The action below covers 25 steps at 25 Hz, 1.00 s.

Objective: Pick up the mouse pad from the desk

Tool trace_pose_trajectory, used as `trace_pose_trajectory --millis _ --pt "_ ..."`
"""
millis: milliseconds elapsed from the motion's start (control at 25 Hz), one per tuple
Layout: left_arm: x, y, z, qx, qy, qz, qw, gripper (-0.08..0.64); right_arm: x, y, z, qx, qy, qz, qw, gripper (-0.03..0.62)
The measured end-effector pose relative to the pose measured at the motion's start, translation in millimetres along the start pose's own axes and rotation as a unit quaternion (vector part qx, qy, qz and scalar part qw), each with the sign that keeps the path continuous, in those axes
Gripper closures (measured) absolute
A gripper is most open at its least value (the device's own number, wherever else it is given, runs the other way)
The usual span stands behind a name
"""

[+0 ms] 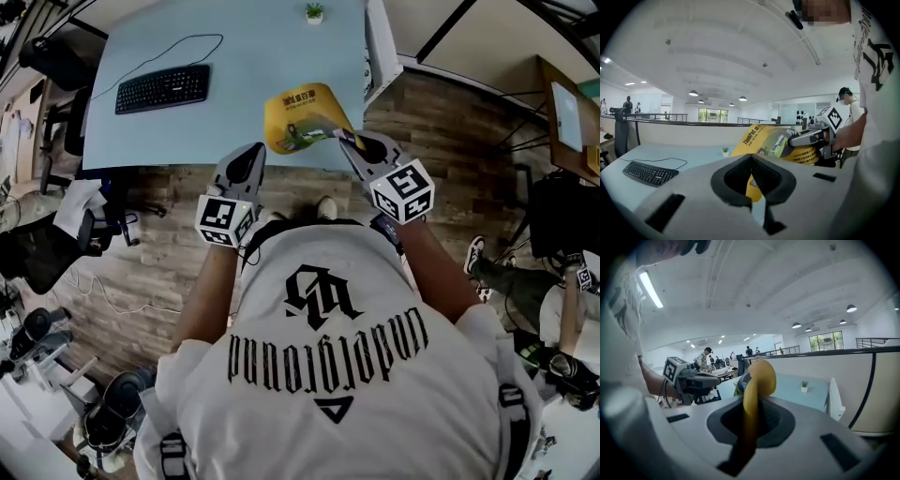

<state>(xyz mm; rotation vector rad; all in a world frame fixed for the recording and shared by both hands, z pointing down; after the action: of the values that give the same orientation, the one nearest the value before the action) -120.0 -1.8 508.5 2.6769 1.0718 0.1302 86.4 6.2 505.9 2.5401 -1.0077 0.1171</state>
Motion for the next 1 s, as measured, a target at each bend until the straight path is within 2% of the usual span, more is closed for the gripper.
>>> trace_pose_trajectory --millis 440,1000 --pt "-11 -38 3 0.010 0.010 -0.030 0.9995 0.552 -40 -9 3 0.018 0.010 -0.039 0.999 0.568" --pt "-54 -140 -14 0.019 0.021 -0.059 0.9979 0.552 -142 4 -4 0.053 0.018 -0.094 0.994 0.568"
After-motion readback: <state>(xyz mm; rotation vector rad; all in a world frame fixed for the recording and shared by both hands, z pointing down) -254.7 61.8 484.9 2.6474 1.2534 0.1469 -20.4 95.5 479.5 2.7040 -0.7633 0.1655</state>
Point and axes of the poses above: the fingertips, and each gripper's own axes: y forward along the fingers, x to its right, z out of its top, the point moved 4 cm from there along -y, backward along the fingers, and after that the axes turned 3 degrees about y, right-handed, at the moved point
